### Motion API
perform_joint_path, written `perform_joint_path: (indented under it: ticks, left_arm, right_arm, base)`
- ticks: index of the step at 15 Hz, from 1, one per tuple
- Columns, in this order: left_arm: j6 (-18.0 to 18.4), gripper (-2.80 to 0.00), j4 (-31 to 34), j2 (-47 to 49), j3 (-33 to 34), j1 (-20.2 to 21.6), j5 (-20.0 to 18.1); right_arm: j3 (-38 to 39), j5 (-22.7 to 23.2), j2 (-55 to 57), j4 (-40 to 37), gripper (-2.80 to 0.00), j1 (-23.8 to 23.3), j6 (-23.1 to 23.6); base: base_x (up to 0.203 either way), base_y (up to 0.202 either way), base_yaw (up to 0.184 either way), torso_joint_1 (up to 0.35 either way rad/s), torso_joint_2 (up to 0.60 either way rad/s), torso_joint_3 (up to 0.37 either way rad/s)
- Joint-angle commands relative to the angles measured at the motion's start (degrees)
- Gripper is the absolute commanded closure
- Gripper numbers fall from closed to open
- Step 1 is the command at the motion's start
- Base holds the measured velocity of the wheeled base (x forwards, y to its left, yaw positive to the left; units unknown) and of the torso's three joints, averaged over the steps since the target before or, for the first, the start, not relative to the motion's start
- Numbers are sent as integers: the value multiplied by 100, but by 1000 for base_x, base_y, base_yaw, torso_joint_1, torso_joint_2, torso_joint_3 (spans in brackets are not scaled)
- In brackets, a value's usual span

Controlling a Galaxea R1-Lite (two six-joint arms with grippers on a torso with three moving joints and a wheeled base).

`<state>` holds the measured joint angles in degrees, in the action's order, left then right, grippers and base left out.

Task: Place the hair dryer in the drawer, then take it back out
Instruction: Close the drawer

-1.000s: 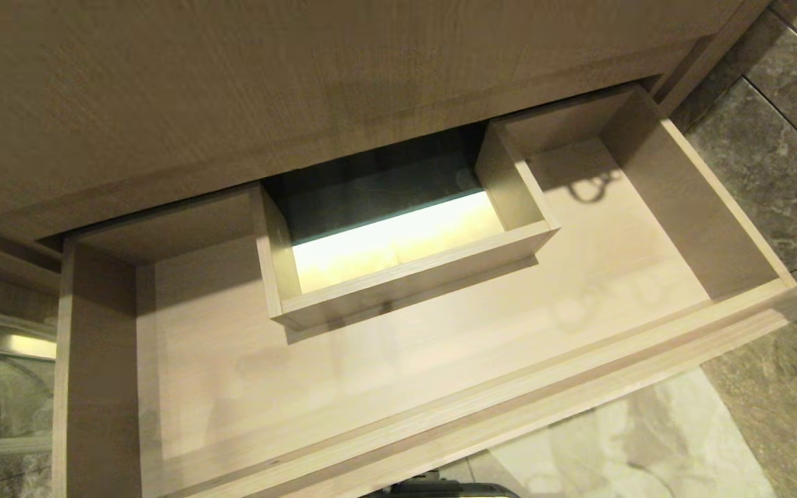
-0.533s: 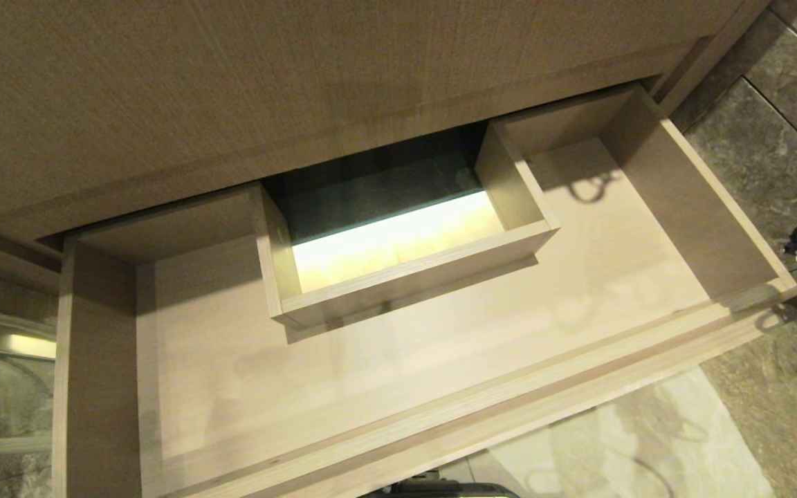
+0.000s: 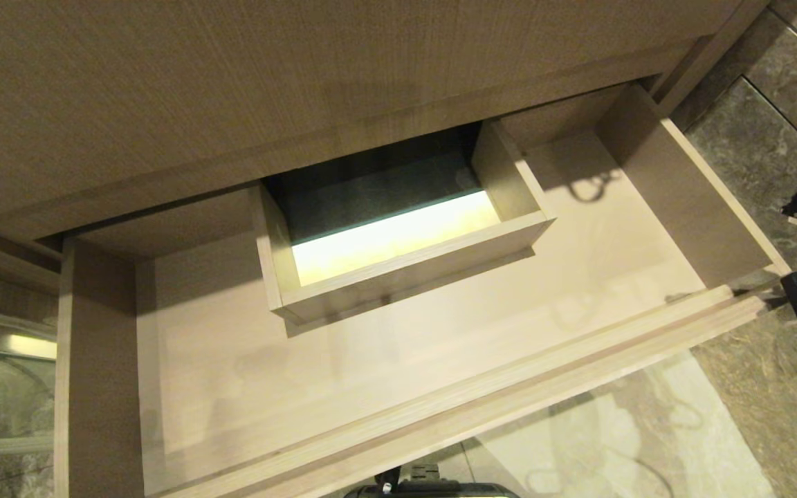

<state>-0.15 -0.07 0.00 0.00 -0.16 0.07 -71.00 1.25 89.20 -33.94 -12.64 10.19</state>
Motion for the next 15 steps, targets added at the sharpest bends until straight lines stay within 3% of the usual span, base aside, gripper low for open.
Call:
perform_joint_path:
  ticks: [1, 4, 7, 11, 15]
  left_arm:
    - [-2, 0, -1, 0, 9, -2, 1]
    - [-2, 0, -1, 0, 5, -2, 1]
    - [-2, 0, -1, 0, 1, -2, 1]
    - [-2, 0, -1, 0, 8, -2, 1]
    - [4, 0, -1, 0, 1, -2, 1]
  right_arm:
    - [27, 268, -116, 493, 0, 6, -6]
    - [142, 877, -202, 2012, 0, 34, -24]
    - [59, 1012, -132, 3137, 0, 101, -30]
    - [-124, 1000, -34, 3701, 0, 104, 62]
    - [33, 987, -207, 3400, 0, 95, 87]
  base:
    - [0, 0, 0, 0, 0, 0]
    - [0, 0, 0, 0, 0, 0]
    - [0, 0, 0, 0, 0, 0]
    - [0, 0, 0, 0, 0, 0]
    - [0, 0, 0, 0, 0, 0]
